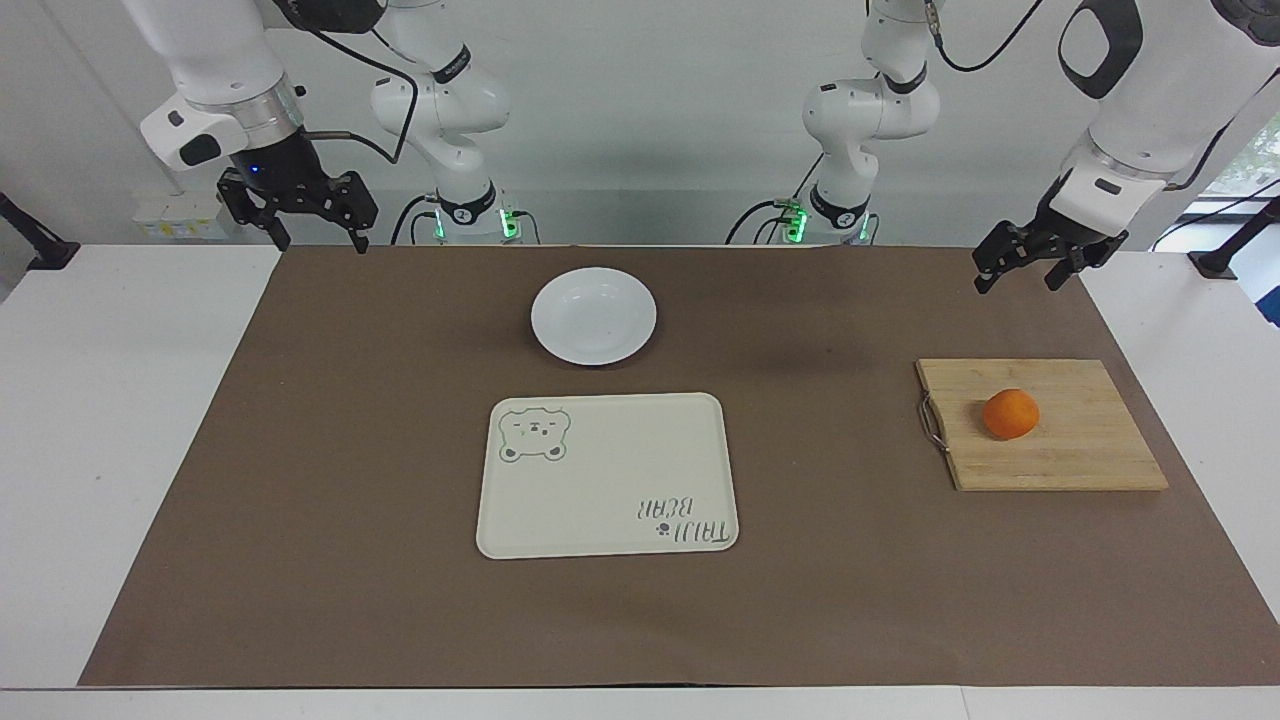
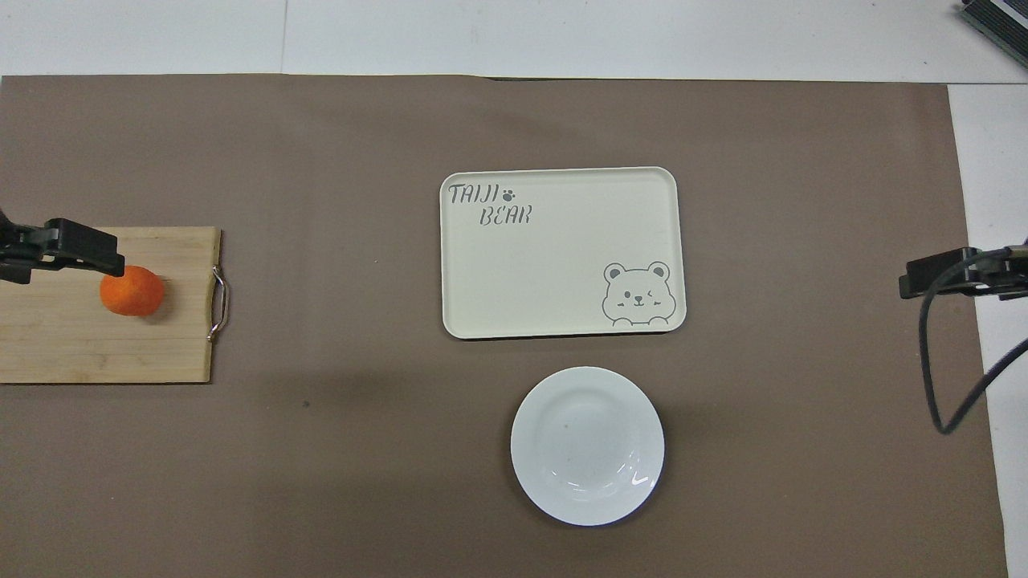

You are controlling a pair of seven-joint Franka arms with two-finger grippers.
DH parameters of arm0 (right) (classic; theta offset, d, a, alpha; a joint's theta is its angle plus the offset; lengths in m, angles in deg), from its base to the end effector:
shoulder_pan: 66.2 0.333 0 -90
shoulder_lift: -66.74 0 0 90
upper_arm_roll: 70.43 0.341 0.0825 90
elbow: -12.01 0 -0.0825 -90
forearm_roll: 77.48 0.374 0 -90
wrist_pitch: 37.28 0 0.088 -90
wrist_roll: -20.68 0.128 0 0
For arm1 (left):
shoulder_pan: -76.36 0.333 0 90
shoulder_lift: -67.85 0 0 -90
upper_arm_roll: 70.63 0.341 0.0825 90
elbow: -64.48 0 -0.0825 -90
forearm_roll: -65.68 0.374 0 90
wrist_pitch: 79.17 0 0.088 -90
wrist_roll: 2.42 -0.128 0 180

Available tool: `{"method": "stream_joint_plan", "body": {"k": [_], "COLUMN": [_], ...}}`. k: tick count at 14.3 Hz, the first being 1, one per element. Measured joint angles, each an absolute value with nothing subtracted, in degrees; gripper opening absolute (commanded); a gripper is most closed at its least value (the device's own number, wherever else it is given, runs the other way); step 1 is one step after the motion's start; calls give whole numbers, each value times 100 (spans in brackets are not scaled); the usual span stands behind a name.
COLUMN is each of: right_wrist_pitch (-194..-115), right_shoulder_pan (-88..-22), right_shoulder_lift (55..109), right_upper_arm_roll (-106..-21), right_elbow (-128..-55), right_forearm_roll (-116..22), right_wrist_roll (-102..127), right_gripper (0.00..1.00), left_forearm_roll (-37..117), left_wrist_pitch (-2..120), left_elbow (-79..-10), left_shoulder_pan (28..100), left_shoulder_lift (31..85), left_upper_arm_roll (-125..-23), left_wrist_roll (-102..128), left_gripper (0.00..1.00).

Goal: Place orange and plate with both arms
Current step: 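Lower the left gripper onto the orange on the wooden board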

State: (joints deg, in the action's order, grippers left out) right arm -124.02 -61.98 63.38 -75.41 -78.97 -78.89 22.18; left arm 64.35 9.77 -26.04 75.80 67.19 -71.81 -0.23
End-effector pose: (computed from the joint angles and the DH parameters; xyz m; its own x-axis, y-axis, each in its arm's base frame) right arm 0.5186 -0.0117 0.6468 0.9991 -0.0406 -0.0151 -0.0403 -0.9990 0.0199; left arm 0.5446 -0.0195 0.6165 0.9992 0.0074 -0.0399 0.0083 -0.9997 0.0219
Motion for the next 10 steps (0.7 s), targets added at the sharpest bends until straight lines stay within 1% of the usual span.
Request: {"method": "stream_joint_plan", "body": {"k": [10], "right_wrist_pitch": [-12402], "right_shoulder_pan": [-6198], "right_shoulder_lift": [6338], "right_upper_arm_roll": [-7541], "right_elbow": [-7897], "right_forearm_roll": [-7889], "right_wrist_roll": [2218], "right_gripper": [100], "left_forearm_roll": [6435], "left_wrist_pitch": [966], "left_elbow": [-2704], "left_shoulder_pan": [7580], "left_shoulder_lift": [6737], "left_upper_arm_roll": [-7190], "left_wrist_roll": [-87], "left_gripper": [100]}}
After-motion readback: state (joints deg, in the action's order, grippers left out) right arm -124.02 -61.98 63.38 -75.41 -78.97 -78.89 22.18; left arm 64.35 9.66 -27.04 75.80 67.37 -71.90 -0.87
